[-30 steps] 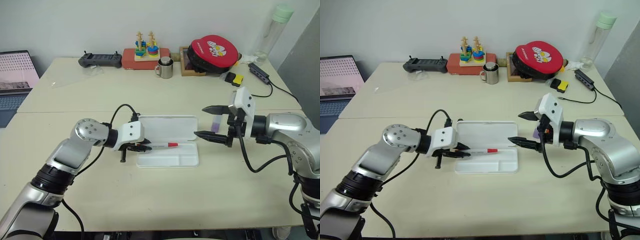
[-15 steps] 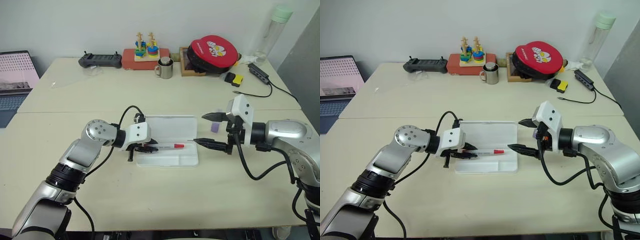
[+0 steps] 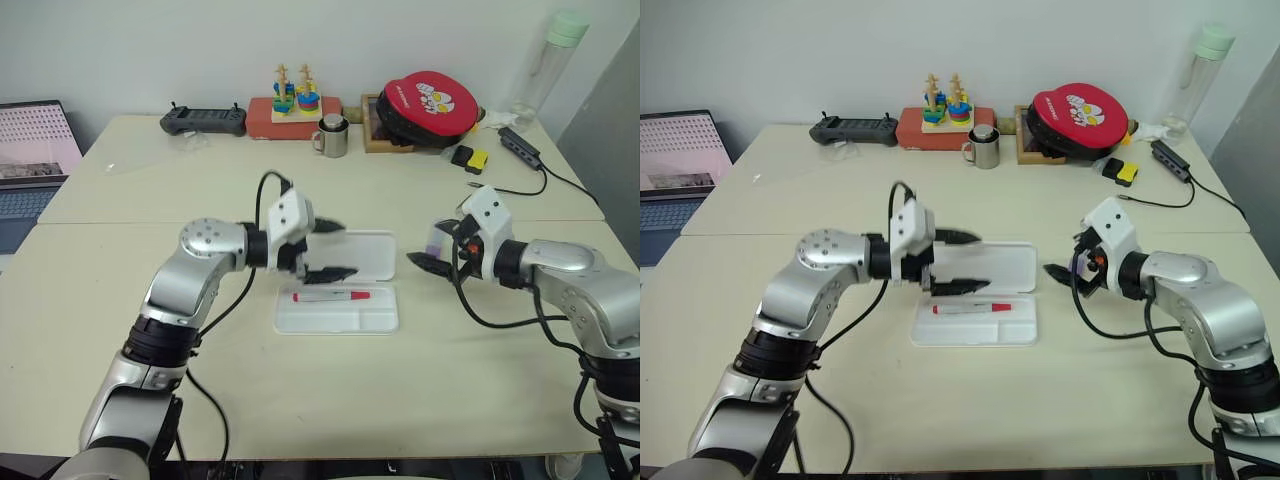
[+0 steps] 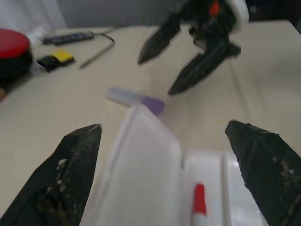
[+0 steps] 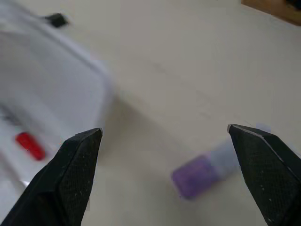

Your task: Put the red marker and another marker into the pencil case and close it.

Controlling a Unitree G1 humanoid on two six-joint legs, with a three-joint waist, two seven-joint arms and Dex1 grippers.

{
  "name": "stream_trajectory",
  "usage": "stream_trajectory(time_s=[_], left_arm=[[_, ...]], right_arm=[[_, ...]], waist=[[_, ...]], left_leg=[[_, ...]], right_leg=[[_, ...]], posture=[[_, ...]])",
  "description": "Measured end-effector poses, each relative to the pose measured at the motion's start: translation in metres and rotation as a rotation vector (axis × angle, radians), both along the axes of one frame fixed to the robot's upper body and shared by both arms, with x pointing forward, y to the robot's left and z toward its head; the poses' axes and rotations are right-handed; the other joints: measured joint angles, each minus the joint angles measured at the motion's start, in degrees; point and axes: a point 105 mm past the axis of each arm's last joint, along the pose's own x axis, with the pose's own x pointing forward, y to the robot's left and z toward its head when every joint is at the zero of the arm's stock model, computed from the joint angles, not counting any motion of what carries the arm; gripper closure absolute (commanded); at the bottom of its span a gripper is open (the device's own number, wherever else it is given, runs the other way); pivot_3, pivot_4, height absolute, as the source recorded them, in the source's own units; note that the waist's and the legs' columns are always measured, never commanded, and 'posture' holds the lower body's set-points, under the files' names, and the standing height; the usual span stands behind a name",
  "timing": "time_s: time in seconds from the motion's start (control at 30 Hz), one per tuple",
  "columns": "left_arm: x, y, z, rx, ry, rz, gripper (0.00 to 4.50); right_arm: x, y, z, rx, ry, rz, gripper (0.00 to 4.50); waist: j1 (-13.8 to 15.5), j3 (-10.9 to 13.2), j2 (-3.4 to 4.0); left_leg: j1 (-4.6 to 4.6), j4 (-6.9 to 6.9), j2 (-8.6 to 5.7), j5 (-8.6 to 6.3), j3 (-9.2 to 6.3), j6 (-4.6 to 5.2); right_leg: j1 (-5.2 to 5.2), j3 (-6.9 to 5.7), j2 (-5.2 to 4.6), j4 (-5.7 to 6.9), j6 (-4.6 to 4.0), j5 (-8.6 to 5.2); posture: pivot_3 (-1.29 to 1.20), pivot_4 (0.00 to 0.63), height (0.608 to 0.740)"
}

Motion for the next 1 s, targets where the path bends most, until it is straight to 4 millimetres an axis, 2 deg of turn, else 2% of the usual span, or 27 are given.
stream_trajectory(time_s=[0.07, 0.13, 0.37, 0.4, 0.47, 0.8, 1.0], left_arm=[[0.002, -0.007, 0.005, -0.037, -0.001, 0.017, 0.04], [0.004, -0.012, 0.007, -0.060, -0.001, 0.028, 0.04], [0.008, -0.029, 0.016, -0.107, -0.035, 0.050, 0.04], [0.008, -0.032, 0.016, -0.113, -0.040, 0.052, 0.00], [0.009, -0.034, 0.014, -0.100, -0.045, 0.053, 0.00], [0.009, -0.033, 0.015, -0.101, -0.072, 0.042, 0.00], [0.009, -0.029, 0.011, -0.089, -0.066, 0.042, 0.00]], right_arm=[[0.011, -0.009, -0.010, 0.011, 0.024, -0.132, 0.00], [0.018, -0.010, -0.019, 0.045, 0.047, -0.214, 0.00], [0.027, 0.010, -0.050, 0.107, 0.123, -0.377, 0.00], [0.026, 0.015, -0.054, 0.107, 0.131, -0.382, 0.38], [0.025, 0.019, -0.057, 0.086, 0.131, -0.382, 0.76], [0.030, 0.014, -0.057, 0.025, 0.078, -0.407, 3.34], [0.030, 0.002, -0.052, 0.047, 0.073, -0.419, 3.39]], waist=[[-0.1, 0.0, 0.00], [-0.2, 0.0, 0.00], [-1.0, 0.0, 0.02], [-1.1, 0.0, 0.03], [-1.3, -0.1, 0.06], [-1.3, -0.1, 0.07], [-1.4, -0.1, 0.07]], left_leg=[[0.02, -0.01, 0.01, 0.00, -0.01, 0.00], [0.01, -0.03, 0.01, 0.00, 0.02, -0.01], [0.01, -0.01, -0.01, 0.00, -0.01, -0.01], [0.01, -0.01, 0.00, 0.00, -0.02, -0.01], [0.03, -0.02, 0.00, 0.00, 0.00, -0.01], [0.04, 0.00, -0.02, 0.00, -0.04, -0.01], [0.04, -0.01, -0.01, 0.00, -0.02, -0.01]], right_leg=[[0.00, 0.03, 0.00, 0.03, 0.00, 0.00], [-0.04, 0.05, 0.00, 0.04, -0.01, 0.00], [-0.04, 0.06, 0.00, 0.07, -0.01, 0.01], [-0.03, 0.06, 0.00, 0.07, -0.01, 0.00], [-0.04, 0.07, 0.00, 0.09, -0.01, 0.00], [0.01, 0.05, 0.00, 0.07, -0.01, 0.01], [0.00, 0.06, 0.01, 0.07, -0.01, 0.01]], posture=[[0.00, 0.150, 0.740], [0.00, 0.150, 0.740], [0.00, 0.150, 0.740], [0.00, 0.150, 0.740], [0.00, 0.150, 0.740], [0.00, 0.150, 0.740], [0.00, 0.150, 0.740]])
